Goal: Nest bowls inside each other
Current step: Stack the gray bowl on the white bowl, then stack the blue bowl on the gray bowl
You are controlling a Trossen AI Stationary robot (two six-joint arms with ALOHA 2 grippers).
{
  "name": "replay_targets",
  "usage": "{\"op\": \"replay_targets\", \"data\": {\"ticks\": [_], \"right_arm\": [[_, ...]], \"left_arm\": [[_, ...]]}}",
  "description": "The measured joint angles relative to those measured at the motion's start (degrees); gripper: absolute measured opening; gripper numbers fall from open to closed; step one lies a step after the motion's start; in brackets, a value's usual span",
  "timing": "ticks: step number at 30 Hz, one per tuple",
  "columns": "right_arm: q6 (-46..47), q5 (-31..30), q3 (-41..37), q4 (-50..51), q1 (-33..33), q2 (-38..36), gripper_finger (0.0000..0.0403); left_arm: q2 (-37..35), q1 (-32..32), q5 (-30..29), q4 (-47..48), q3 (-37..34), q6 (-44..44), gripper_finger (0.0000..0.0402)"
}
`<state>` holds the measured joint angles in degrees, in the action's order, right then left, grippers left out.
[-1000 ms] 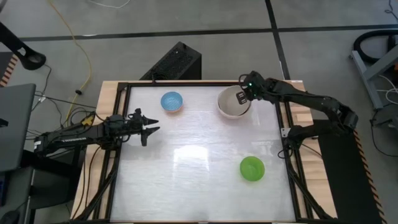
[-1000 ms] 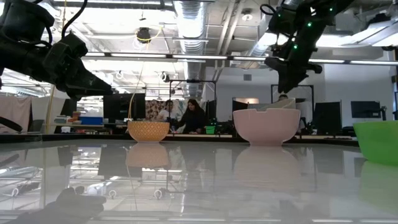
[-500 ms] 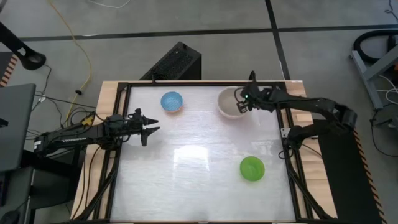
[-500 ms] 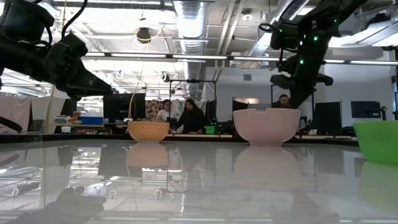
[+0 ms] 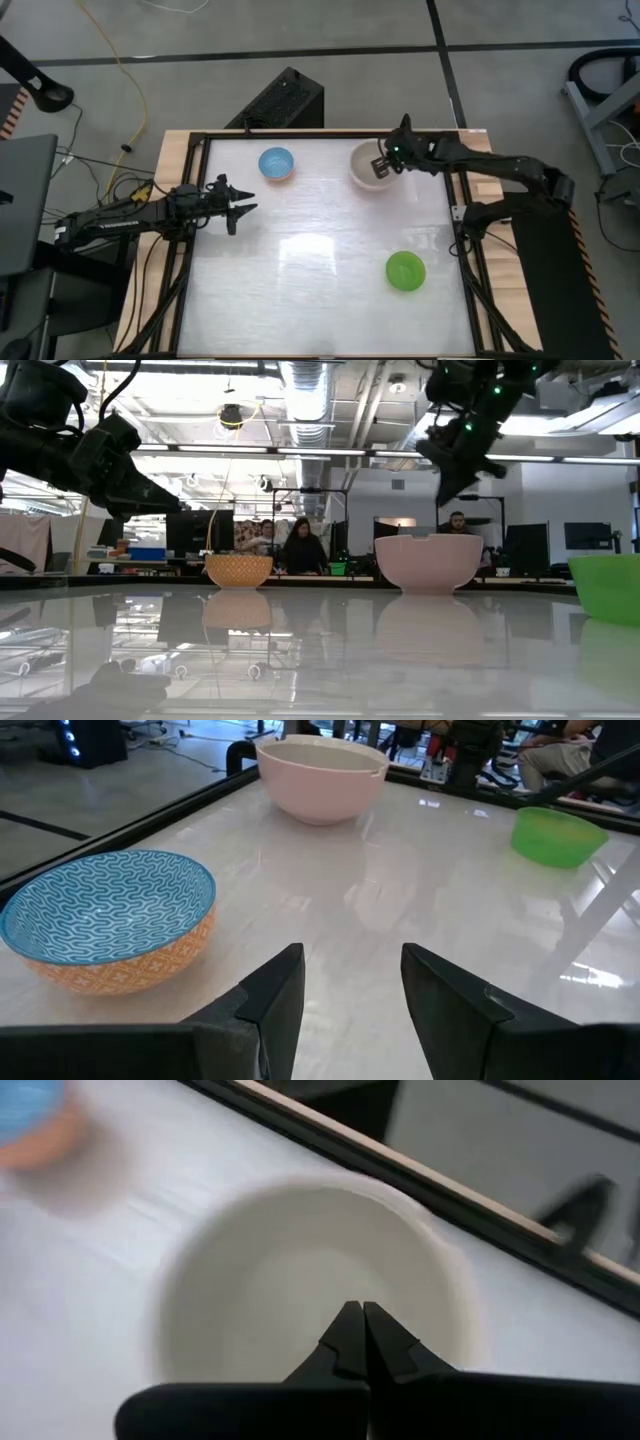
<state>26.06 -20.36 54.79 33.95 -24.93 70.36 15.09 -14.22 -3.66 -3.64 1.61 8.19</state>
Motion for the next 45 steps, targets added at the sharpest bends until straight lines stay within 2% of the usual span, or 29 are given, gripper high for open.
{"op": "replay_targets", "data": {"ticks": [8, 13, 18, 31, 36, 39, 41, 45], "right_arm": [[0.0, 2.6, 0.0, -10.4, 7.9, 8.5, 0.0000], [0.8, 2.7, 0.0, -14.4, 7.8, 14.3, 0.0000], [0.8, 4.0, 0.0, -18.6, 6.3, 17.0, 0.0001], [-0.6, 5.5, 0.0, -19.4, 4.5, 13.5, 0.0001], [-0.6, 3.3, 0.0, -20.1, 4.0, 13.2, 0.0001], [-0.6, 6.4, 0.0, -20.7, 3.7, 14.0, 0.0001], [-0.9, 10.9, 0.0, -21.4, 4.7, 14.0, 0.0001], [-1.5, 18.9, 0.0, -22.2, 10.3, 14.0, 0.0001]], "left_arm": [[0.0, 0.0, 0.0, 0.0, 0.0, -0.1, 0.0158], [0.0, 0.0, 0.3, 0.0, 0.0, 0.1, 0.0158], [0.0, 0.0, 0.3, 0.0, 0.0, 1.1, 0.0158], [0.0, 0.0, 0.3, 0.1, 0.0, 0.7, 0.0158], [0.0, 0.0, 0.3, 0.1, 0.0, 0.7, 0.0158], [0.0, 0.0, 0.3, 0.1, 0.0, 0.7, 0.0158], [0.0, 0.0, 0.3, 0.1, 0.0, 0.7, 0.0158], [0.0, 0.0, 0.3, 0.1, 0.0, 0.6, 0.0158]]}}
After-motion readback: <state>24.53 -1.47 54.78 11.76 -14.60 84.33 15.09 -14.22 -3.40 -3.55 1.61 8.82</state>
